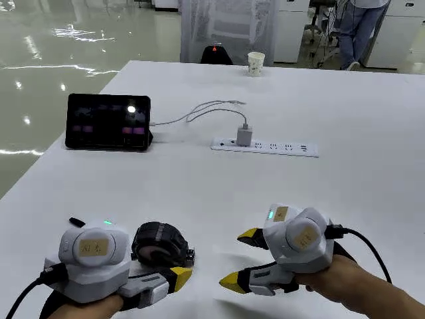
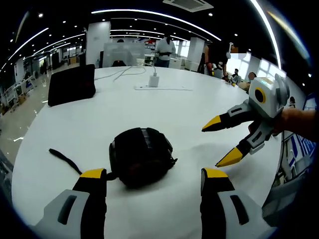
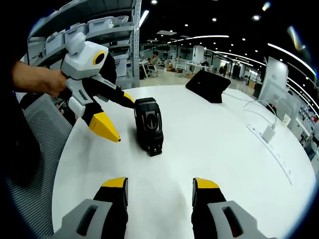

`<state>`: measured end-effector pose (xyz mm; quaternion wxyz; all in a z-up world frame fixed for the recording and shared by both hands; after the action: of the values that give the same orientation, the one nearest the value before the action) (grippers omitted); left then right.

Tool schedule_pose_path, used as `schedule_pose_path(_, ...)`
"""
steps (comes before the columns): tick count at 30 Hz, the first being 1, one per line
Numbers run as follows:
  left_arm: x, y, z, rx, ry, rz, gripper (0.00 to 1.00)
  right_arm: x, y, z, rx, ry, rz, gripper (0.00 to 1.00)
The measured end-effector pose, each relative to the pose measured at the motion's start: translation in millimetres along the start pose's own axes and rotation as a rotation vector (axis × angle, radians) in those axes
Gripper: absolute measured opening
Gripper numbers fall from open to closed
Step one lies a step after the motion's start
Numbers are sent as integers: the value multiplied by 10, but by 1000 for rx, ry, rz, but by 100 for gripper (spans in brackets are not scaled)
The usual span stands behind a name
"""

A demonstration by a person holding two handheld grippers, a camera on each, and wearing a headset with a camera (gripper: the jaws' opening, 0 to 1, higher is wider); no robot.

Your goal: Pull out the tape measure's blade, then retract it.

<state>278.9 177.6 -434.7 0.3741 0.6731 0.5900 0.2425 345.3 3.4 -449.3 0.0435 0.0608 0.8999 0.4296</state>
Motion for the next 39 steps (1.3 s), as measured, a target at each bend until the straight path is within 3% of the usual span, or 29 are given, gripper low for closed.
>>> schedule_pose_path(8, 2, -1, -33, -29, -25, 22, 76, 22, -89, -152, -4, -33, 33, 51)
schedule_pose_path(19, -46, -38, -96, -35, -59, 80, 80, 85, -205, -343, -23, -81, 93, 56)
schedule_pose_path(39, -67, -75, -221, -66, -115, 115, 87, 194, -388, -647, -68, -155, 164, 68)
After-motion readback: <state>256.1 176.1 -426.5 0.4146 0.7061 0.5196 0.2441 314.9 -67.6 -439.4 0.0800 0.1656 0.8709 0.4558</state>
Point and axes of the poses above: the centre of the closed fingertips' face, and the gripper's own axes: z roughly forward along the fingers, x roughly to its left, y roughly out of its top, the point moved 6 cm from there along -z, roughly backward along the fingers, and after that the axes turned 1 degree about -x, right-handed, at the moved point
